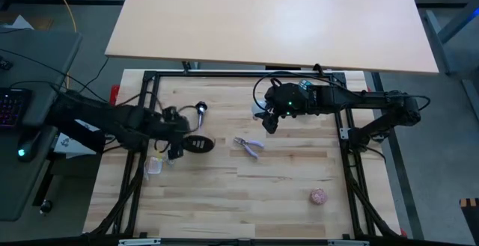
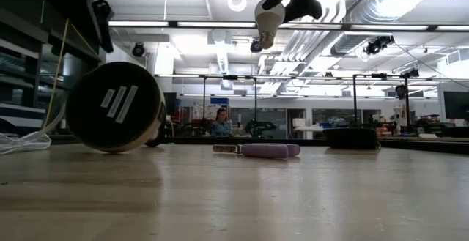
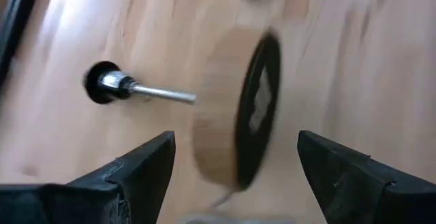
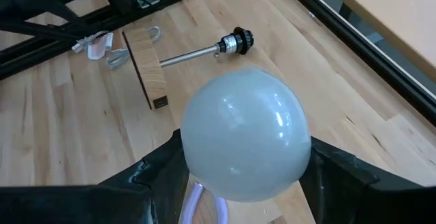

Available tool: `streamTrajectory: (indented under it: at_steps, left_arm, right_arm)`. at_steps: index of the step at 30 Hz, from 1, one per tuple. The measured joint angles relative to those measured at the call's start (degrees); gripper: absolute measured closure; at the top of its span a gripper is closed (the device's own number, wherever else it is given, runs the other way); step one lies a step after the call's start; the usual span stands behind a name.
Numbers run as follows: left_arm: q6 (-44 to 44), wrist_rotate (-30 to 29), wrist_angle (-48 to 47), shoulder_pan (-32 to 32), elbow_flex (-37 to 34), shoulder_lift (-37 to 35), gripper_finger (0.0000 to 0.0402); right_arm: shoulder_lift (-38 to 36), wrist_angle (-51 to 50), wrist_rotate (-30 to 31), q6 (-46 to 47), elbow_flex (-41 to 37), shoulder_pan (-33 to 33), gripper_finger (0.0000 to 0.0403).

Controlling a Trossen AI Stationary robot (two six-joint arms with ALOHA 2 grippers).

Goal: Screw lightbulb
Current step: Insert the light bulb into the lamp socket

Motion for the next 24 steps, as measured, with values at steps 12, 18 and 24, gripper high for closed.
streamTrajectory:
  at_steps: [12, 18, 24]
  left_arm:
    - [-19.97, 0.70, -13.54, 2.42, 0.11, 2.41, 0.0107]
    - [-33.07, -13.48, -12.48, 7.18, -2.22, -0.59, 0.0221]
    - [-29.19, -7.73, 3.79, 22.05, -10.31, 1.11, 0.0385]
  right_arm:
    - [0.00, -0.10, 0.49, 1.62, 0.00, -0.02, 0.0169]
    - [0.00, 0.62, 0.49, 1.72, 0.00, -0.02, 0.0169]
    - [0.00, 1.21, -0.05, 3.17, 0.00, 0.00, 0.0169]
